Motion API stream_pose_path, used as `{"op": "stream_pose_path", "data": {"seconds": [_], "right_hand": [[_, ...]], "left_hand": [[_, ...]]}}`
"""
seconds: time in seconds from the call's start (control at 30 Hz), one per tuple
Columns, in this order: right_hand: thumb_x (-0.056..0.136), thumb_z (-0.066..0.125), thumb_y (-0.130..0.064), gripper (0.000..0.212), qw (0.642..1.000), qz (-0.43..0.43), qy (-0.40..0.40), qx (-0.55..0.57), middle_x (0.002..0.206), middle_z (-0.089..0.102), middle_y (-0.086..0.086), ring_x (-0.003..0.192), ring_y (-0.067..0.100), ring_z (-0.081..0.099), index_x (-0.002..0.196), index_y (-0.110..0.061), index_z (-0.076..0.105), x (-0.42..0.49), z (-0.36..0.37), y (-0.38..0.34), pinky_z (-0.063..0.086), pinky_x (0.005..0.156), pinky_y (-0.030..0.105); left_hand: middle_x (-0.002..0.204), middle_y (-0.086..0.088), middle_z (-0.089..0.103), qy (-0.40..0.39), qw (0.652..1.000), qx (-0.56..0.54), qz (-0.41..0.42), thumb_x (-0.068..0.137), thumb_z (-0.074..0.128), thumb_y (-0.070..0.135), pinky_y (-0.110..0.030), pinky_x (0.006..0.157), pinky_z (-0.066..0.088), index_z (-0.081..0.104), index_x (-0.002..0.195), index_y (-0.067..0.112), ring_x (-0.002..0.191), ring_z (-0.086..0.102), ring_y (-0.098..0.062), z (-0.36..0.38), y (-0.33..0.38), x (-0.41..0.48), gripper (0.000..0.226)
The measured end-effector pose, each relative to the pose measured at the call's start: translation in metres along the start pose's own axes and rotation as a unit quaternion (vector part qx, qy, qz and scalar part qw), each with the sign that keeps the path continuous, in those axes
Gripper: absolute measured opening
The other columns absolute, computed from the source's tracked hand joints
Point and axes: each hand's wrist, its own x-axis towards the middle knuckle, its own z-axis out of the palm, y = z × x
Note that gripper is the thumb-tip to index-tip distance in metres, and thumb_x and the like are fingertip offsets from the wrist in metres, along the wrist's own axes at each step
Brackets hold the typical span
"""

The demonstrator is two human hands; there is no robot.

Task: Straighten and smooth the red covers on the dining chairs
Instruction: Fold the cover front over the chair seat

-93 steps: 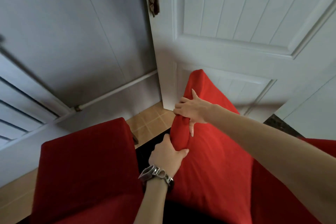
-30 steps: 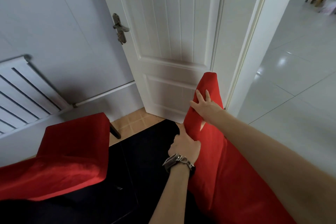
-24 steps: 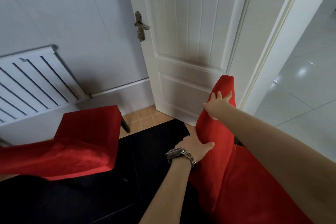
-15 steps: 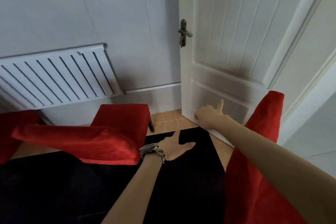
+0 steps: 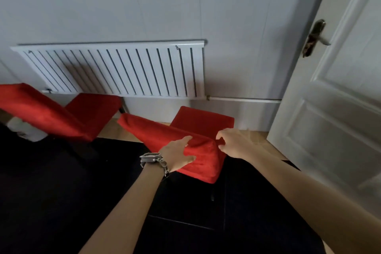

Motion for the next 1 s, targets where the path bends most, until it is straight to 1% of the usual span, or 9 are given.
{"op": "stream_pose_path", "data": {"seconds": [0.13,0.3,0.4,0.5,0.67,0.77,0.9,0.97,1.0], "right_hand": [[0.094,0.055,-0.022,0.037,0.999,-0.016,-0.02,0.029,0.136,0.047,0.003,0.131,0.023,0.038,0.131,-0.018,0.051,0.025,0.012,-0.028,0.022,0.112,0.058],[0.093,0.059,-0.026,0.046,0.998,-0.015,-0.054,0.032,0.142,0.041,0.004,0.136,0.024,0.031,0.136,-0.018,0.046,0.054,0.026,-0.046,0.021,0.112,0.058],[0.089,0.064,-0.037,0.066,0.997,-0.024,-0.072,0.027,0.15,0.031,0.005,0.14,0.026,0.024,0.144,-0.018,0.034,0.072,0.033,-0.048,0.02,0.112,0.061],[0.082,0.066,-0.052,0.09,0.995,-0.044,-0.081,-0.045,0.158,0.013,0.008,0.146,0.029,0.011,0.15,-0.02,0.017,0.092,0.039,-0.052,0.011,0.111,0.068],[0.07,0.066,-0.069,0.117,0.986,-0.093,-0.098,-0.099,0.16,-0.008,0.009,0.147,0.034,-0.004,0.152,-0.024,-0.003,0.119,0.052,-0.058,0.003,0.108,0.071],[0.068,0.066,-0.071,0.122,0.981,-0.108,-0.105,-0.123,0.16,-0.014,0.008,0.146,0.034,-0.008,0.152,-0.025,-0.01,0.131,0.06,-0.057,0.002,0.108,0.071],[0.072,0.068,-0.064,0.121,0.974,-0.133,-0.105,-0.15,0.158,-0.02,0.008,0.146,0.034,-0.012,0.15,-0.027,-0.017,0.137,0.069,-0.054,-0.001,0.109,0.07],[0.074,0.066,-0.063,0.119,0.975,-0.143,-0.096,-0.143,0.158,-0.021,0.008,0.146,0.034,-0.012,0.15,-0.027,-0.018,0.14,0.075,-0.055,-0.002,0.109,0.069],[0.075,0.063,-0.066,0.117,0.976,-0.148,-0.088,-0.134,0.159,-0.019,0.007,0.147,0.033,-0.01,0.15,-0.028,-0.017,0.142,0.078,-0.057,-0.003,0.11,0.068]], "left_hand": [[0.145,0.002,0.044,0.002,1.0,0.007,0.001,0.09,0.06,0.04,-0.038,0.105,0.041,0.022,0.15,0.027,0.13,0.044,-0.02,-0.004,-0.031,0.012,0.072],[0.146,0.0,0.042,0.0,1.0,0.017,0.001,0.091,0.059,0.038,-0.04,0.105,0.04,0.022,0.149,0.027,0.132,0.042,-0.021,0.0,-0.059,0.035,0.07],[0.151,-0.001,0.035,0.003,0.998,0.057,0.006,0.09,0.06,0.035,-0.039,0.11,0.033,0.02,0.15,0.026,0.137,0.032,-0.021,0.001,-0.073,0.056,0.073],[0.157,-0.001,0.019,0.015,0.991,0.136,0.004,0.086,0.064,0.036,-0.042,0.116,0.018,0.015,0.151,0.027,0.144,0.016,-0.022,0.0,-0.084,0.081,0.082],[0.16,-0.005,0.0,-0.039,0.971,0.234,-0.019,0.079,0.064,0.058,-0.053,0.115,-0.003,0.001,0.152,0.029,0.147,-0.003,-0.026,-0.001,-0.106,0.115,0.1],[0.16,-0.006,-0.001,-0.063,0.962,0.264,-0.014,0.074,0.063,0.067,-0.055,0.114,-0.005,-0.003,0.152,0.028,0.147,-0.003,-0.028,-0.004,-0.123,0.127,0.109],[0.16,-0.011,-0.004,-0.078,0.943,0.322,0.02,0.071,0.068,0.064,-0.056,0.113,-0.005,-0.012,0.151,0.024,0.147,-0.004,-0.031,-0.008,-0.15,0.139,0.12],[0.16,-0.009,-0.004,-0.077,0.94,0.327,0.059,0.069,0.057,0.077,-0.056,0.113,-0.006,-0.012,0.151,0.026,0.147,-0.004,-0.029,-0.009,-0.163,0.148,0.119],[0.16,-0.007,-0.002,-0.081,0.941,0.322,0.074,0.067,0.042,0.087,-0.056,0.113,-0.007,-0.01,0.151,0.028,0.147,-0.003,-0.027,-0.01,-0.168,0.152,0.115]]}}
